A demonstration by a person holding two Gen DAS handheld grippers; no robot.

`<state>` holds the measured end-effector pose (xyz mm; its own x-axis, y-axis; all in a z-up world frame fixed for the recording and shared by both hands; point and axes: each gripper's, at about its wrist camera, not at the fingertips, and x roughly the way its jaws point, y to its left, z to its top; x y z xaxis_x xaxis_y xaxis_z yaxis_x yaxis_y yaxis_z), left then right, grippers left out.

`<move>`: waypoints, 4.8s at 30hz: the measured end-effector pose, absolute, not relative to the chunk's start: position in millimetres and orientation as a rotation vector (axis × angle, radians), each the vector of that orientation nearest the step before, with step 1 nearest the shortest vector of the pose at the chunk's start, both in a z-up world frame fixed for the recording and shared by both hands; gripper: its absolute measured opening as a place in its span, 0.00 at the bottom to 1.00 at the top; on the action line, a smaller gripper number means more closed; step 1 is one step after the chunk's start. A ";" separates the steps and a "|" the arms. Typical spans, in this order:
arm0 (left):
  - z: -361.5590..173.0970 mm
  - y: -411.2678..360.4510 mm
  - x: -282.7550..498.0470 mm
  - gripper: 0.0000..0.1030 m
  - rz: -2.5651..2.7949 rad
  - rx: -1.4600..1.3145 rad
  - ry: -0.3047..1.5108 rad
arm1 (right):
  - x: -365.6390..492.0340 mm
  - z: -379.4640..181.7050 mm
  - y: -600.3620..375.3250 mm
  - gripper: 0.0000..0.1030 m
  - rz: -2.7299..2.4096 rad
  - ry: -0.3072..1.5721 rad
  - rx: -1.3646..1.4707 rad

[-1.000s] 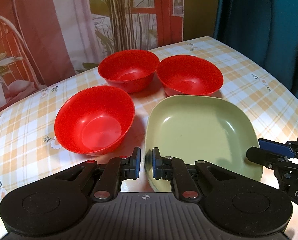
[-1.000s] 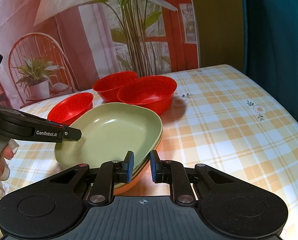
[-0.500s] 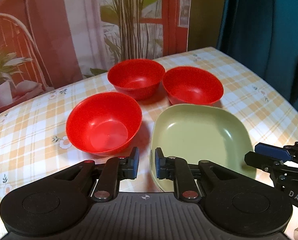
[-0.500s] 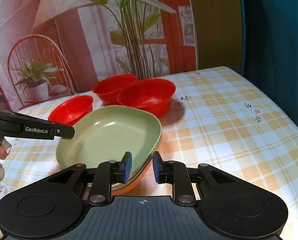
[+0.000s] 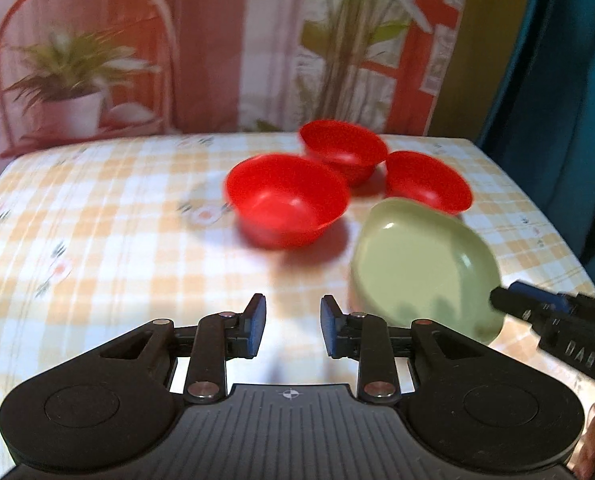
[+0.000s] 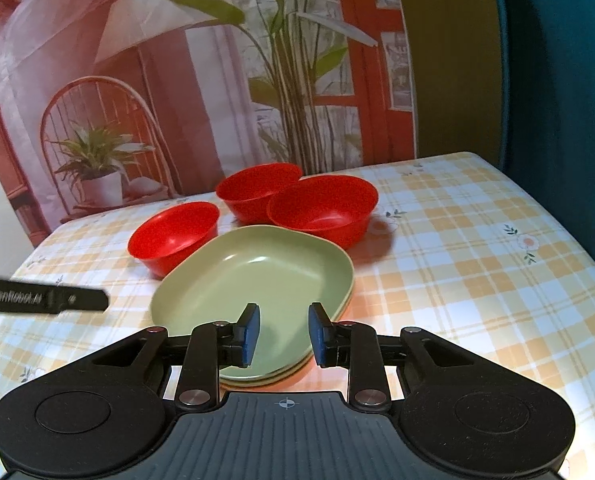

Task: Organize plates and bowls

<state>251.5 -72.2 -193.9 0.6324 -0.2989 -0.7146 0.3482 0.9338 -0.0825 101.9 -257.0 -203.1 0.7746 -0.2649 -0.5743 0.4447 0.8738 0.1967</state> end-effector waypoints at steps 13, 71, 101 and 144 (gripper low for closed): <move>-185.1 -16.6 259.0 0.30 -0.255 0.015 0.807 | 120.3 -184.1 -263.1 0.25 -0.318 0.605 0.290; -225.5 -146.0 497.7 0.09 -0.520 0.074 0.908 | 346.3 -200.7 -402.1 0.06 -0.309 0.767 0.444; -163.7 -67.6 403.7 0.09 -0.489 0.073 0.786 | 302.2 -140.9 -302.5 0.06 -0.235 0.711 0.371; -200.8 -57.4 406.3 0.11 -0.417 0.135 0.828 | 306.9 -172.1 -283.8 0.11 -0.215 0.800 0.256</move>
<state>406.3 -57.4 -200.8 0.6007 -0.3072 -0.7381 0.4108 0.9106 -0.0447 306.9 -283.8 -172.1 0.6782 -0.0929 -0.7289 0.2849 0.9476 0.1443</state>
